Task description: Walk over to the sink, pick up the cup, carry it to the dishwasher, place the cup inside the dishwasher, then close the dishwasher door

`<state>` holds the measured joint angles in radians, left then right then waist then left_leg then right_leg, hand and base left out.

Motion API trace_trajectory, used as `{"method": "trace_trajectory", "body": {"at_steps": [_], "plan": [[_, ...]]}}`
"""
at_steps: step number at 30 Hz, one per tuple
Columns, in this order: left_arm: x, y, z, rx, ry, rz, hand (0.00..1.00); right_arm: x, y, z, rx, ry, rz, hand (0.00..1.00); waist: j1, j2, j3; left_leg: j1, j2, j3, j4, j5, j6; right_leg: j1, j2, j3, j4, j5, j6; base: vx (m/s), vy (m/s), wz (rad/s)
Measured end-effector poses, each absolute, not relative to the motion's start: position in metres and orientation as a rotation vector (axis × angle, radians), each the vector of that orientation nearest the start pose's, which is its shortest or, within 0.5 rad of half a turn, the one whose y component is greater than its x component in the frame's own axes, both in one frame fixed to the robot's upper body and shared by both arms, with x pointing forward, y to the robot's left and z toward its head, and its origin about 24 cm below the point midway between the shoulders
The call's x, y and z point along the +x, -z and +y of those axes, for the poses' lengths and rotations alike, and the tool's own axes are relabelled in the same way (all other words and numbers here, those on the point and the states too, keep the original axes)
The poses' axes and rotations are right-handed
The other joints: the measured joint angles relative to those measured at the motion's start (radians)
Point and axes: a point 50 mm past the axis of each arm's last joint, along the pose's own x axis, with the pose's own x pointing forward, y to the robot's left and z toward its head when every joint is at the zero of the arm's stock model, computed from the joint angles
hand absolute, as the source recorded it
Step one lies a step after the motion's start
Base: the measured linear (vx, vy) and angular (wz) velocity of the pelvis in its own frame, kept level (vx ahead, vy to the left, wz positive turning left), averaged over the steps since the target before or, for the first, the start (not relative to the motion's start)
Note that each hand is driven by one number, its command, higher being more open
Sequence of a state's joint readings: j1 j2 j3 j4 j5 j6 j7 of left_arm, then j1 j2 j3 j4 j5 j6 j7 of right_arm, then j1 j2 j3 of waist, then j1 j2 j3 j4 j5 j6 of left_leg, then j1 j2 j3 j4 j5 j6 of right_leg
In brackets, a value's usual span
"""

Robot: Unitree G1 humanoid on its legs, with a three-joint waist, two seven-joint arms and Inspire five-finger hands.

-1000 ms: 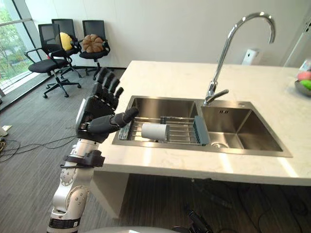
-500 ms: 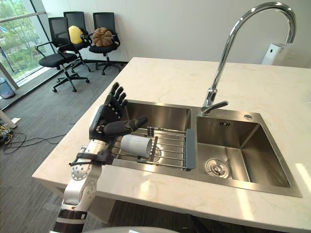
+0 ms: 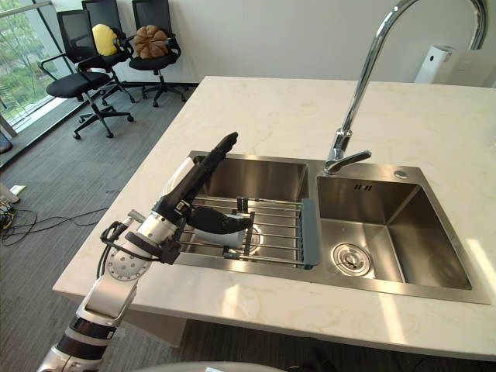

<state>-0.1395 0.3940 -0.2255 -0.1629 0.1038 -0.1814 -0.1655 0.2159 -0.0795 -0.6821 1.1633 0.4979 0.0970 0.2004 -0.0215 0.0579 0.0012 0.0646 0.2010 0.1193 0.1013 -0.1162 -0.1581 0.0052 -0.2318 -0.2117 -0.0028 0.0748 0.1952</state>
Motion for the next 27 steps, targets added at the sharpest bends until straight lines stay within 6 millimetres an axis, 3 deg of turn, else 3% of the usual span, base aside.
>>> {"method": "trace_trajectory", "body": {"at_steps": [4, 10, 16, 27], "plan": [[0.263, -0.110, 0.147, 0.612, 0.439, -0.366, 1.00, -0.004, 0.169, -0.235, 0.858, 0.873, 1.056, 1.00, 0.000, 0.004, 0.005, 0.000, -0.016, -0.001, -0.026, 0.015, 0.001, 0.029, -0.004, -0.007, -0.081, 0.050, -0.004, -0.05, 0.013, 0.02], [0.270, -0.088, 0.172, 0.737, 0.414, -0.236, 1.00, 0.003, 0.167, -0.240, 0.850, 0.840, 1.028, 1.00, -0.013, 0.010, 0.025, 0.006, -0.020, 0.008, -0.039, 0.012, 0.005, 0.024, -0.005, 0.002, -0.087, 0.054, -0.006, -0.02, 0.001, -0.03], [0.269, -0.082, 0.180, 0.861, 0.478, -0.171, 1.00, 0.016, 0.164, -0.248, 0.830, 0.812, 0.984, 1.00, -0.022, 0.024, 0.046, 0.023, -0.026, 0.028, -0.057, 0.014, 0.000, 0.010, -0.008, 0.022, -0.083, 0.059, -0.003, 0.03, 0.007, -0.12], [0.273, -0.075, 0.189, 0.927, 0.503, -0.104, 1.00, 0.017, 0.162, -0.254, 0.876, 0.871, 0.928, 1.00, -0.021, 0.035, 0.052, 0.032, -0.046, 0.035, -0.056, 0.005, 0.010, 0.011, -0.027, 0.021, -0.084, 0.067, -0.014, -0.02, -0.001, -0.02]]}}
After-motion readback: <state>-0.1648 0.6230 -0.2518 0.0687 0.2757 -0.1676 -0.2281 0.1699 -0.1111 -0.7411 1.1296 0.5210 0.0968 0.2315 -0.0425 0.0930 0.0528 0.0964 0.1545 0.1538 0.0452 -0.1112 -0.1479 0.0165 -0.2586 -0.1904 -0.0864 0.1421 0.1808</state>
